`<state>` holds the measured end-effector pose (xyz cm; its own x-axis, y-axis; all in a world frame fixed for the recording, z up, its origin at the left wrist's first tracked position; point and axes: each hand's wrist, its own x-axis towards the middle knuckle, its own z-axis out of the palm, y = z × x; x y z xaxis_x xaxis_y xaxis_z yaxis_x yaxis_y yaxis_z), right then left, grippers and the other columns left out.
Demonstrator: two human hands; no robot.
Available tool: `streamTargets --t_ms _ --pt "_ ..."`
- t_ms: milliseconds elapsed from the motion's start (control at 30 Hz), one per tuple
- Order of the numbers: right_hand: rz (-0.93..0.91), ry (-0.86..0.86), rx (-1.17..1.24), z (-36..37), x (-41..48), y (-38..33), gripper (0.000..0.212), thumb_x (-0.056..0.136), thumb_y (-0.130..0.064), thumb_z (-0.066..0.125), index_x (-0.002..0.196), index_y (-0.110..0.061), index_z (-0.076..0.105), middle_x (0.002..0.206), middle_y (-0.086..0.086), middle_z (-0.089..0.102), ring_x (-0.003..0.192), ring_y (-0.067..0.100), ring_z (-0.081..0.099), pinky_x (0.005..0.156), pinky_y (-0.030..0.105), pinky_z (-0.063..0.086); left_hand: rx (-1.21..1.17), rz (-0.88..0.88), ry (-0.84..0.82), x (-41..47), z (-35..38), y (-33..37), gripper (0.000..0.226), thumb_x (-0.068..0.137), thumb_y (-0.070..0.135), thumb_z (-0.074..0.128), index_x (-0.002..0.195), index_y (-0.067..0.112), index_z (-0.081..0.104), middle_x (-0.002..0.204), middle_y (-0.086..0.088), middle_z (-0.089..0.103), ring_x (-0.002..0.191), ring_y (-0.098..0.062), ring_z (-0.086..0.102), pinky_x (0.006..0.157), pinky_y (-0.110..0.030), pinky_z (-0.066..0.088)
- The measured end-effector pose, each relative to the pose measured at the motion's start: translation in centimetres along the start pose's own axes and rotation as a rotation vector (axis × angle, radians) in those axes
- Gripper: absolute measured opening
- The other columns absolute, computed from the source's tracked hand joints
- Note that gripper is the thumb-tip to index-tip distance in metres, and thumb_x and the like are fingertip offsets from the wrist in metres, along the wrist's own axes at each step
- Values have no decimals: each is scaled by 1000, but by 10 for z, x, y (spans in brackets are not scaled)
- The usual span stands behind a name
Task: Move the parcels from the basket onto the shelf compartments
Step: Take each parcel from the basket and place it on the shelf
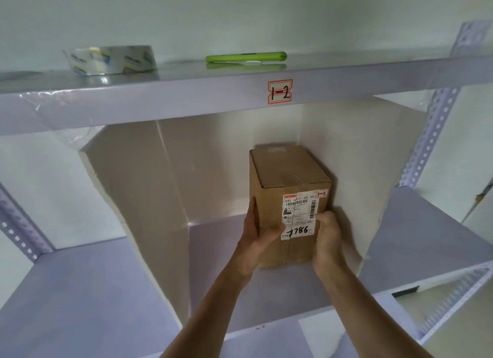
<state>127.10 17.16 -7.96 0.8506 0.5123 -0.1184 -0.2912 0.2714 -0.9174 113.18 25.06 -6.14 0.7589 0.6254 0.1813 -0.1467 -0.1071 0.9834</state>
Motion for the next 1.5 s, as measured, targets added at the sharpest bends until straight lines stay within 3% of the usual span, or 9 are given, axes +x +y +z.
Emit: streamTargets --t_ms 200,367,500,800,967,1100,1333,1433,1500 --pt "44 -13 3 19 20 -1 42 81 -33 48 105 -15 78 104 14 81 104 35 71 98 46 50 -11 2 31 33 -2 -21 83 94 12 78 159 34 33 147 1 66 134 -15 64 102 -26 56" --pt "44 -24 -37 19 38 -5 30 99 -11 43 98 -15 73 87 3 79 77 17 70 75 34 51 34 -4 81 53 4 -32 85 97 7 76 161 34 28 150 -1 63 137 -20 63 110 -42 56" --pt "28 -19 -58 22 37 -14 39 81 -26 53 112 -9 71 100 9 78 87 23 69 80 38 51 81 -1 126 59 8 -40 98 94 9 79 166 38 18 156 -3 56 141 -23 59 112 -53 53" --pt "-66 -75 -123 17 39 -12 21 85 -20 56 99 -19 71 96 -3 79 91 16 72 78 30 53 117 -58 172 61 10 -43 90 99 0 70 166 31 18 152 -1 58 131 -12 65 97 -23 59" --pt "-47 -111 -156 14 39 -15 19 92 -16 55 101 -21 72 102 1 79 101 22 73 81 31 54 139 -105 186 61 13 -38 87 98 2 72 164 28 20 149 -2 61 129 -15 67 101 -29 60" --pt "3 -168 -164 11 38 -29 36 79 -34 55 102 -20 78 105 7 81 103 28 74 93 43 56 109 -184 139 61 12 -4 97 76 45 95 155 28 40 134 9 72 122 -12 71 107 -47 58" --pt "75 -216 -149 16 20 -57 91 66 -100 55 116 -28 80 112 -1 81 110 23 74 109 43 53 21 -461 109 57 9 59 94 67 101 28 148 57 45 166 12 43 159 -23 30 123 -73 13" --pt "61 -139 -197 21 -1 -86 36 98 -62 56 93 -31 73 80 -13 73 73 0 66 69 5 49 5 -508 144 60 18 69 53 93 85 26 99 48 63 132 13 68 130 -20 54 120 -66 22" --pt "115 -153 -152 19 10 -78 45 86 -74 67 87 -30 71 79 -9 74 73 4 66 77 11 52 39 -513 171 64 21 71 46 101 75 32 96 41 63 97 18 66 92 -10 59 106 -51 34"
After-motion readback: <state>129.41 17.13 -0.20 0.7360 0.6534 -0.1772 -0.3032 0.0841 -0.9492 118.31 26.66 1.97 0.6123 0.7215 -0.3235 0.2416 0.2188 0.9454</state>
